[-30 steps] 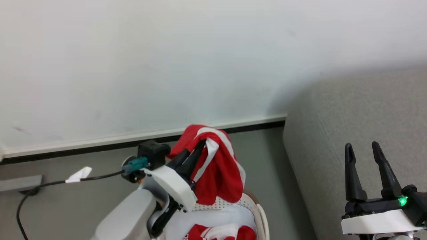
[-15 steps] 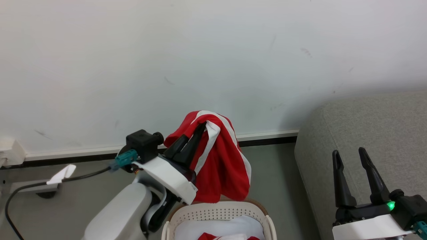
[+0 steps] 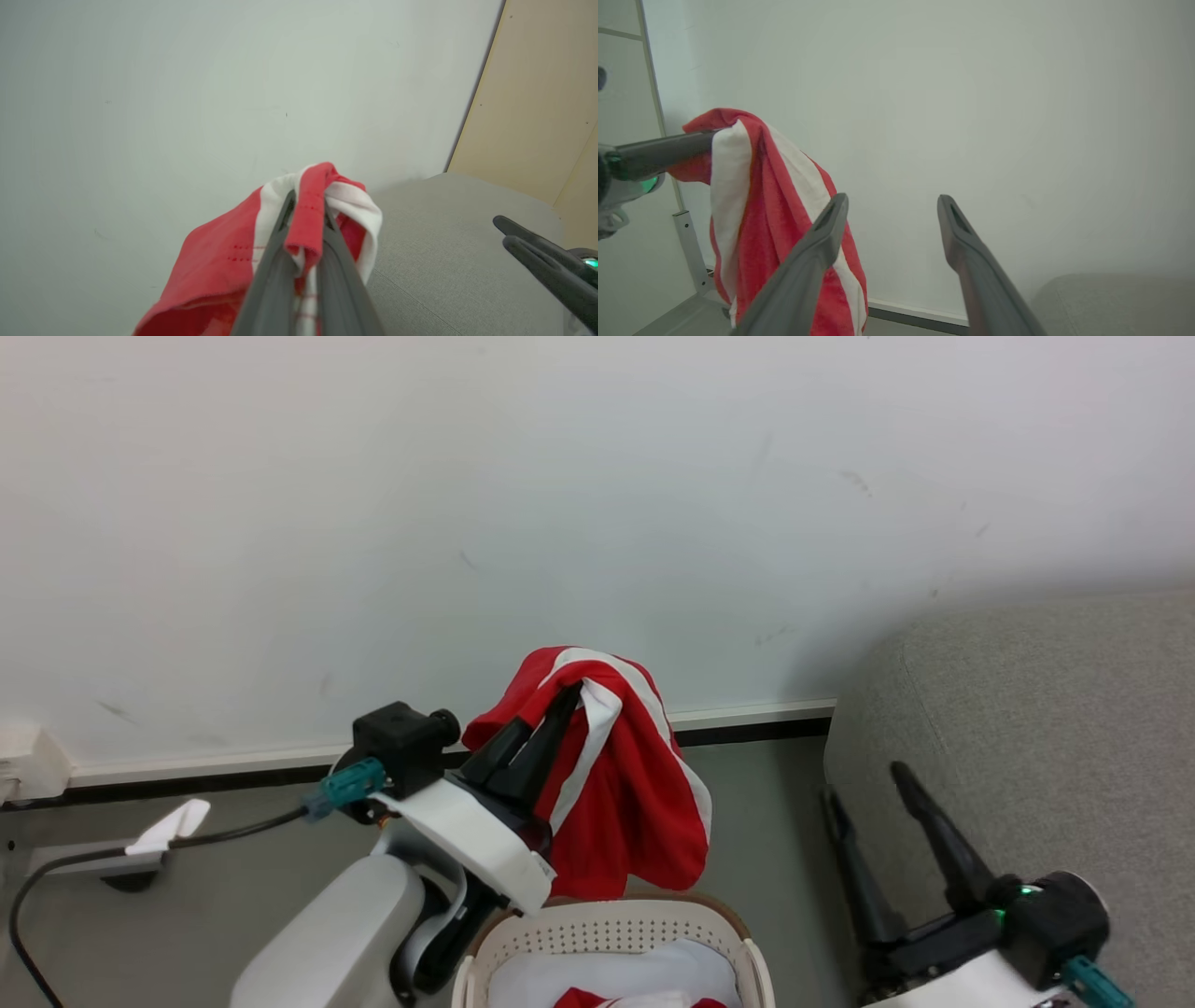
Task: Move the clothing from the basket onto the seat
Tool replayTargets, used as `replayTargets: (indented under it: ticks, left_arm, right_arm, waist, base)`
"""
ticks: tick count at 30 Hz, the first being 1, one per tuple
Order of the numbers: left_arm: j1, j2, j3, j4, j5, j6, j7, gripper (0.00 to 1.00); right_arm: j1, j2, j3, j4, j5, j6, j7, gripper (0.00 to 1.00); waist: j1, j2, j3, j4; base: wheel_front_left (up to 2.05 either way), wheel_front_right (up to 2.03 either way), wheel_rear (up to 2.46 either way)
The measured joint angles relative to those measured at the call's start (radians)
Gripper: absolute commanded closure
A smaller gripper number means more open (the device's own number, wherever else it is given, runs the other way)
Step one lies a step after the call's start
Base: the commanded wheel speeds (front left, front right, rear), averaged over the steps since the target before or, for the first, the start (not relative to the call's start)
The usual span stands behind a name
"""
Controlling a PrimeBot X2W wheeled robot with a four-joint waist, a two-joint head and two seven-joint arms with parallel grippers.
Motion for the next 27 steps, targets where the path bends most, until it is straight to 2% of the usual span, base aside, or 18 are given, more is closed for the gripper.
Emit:
replayTargets:
  ticks: [7, 16, 22, 27]
  left_arm:
    - [-0.002, -0.018, -0.028, 0.001, 0.0, -0.009, 0.006, 1.0]
    - [-0.006, -0.059, -0.091, 0.004, 0.0, -0.032, 0.018, 1.0]
    - [-0.012, -0.079, -0.131, -0.001, 0.001, -0.046, 0.027, 1.0]
    - [-0.017, -0.09, -0.157, -0.017, 0.0, -0.053, 0.037, 1.0]
  right_arm:
    - [-0.115, -0.054, 0.221, 0.121, 0.002, 0.0, 0.0, 0.0]
    - [-0.268, -0.051, 0.387, 0.344, 0.002, 0.0, 0.0, 0.0]
    - [-0.33, -0.036, 0.444, 0.522, 0.036, 0.0, 0.0, 0.0]
    - [-0.364, -0.019, 0.457, 0.611, 0.056, 0.0, 0.0, 0.0]
  waist:
    - [0.0, 0.0, -0.001, 0.02]
    - [0.0, -0.0001, 0.001, 0.077]
    - [0.0, 0.0, 0.001, 0.124]
    - [0.0, 0.0, -0.004, 0.163]
  base:
    - [0.0, 0.0, 0.0]
    - [0.0, 0.0, 0.0]
    - [0.0, 0.0, 0.0]
    - [0.0, 0.0, 0.0]
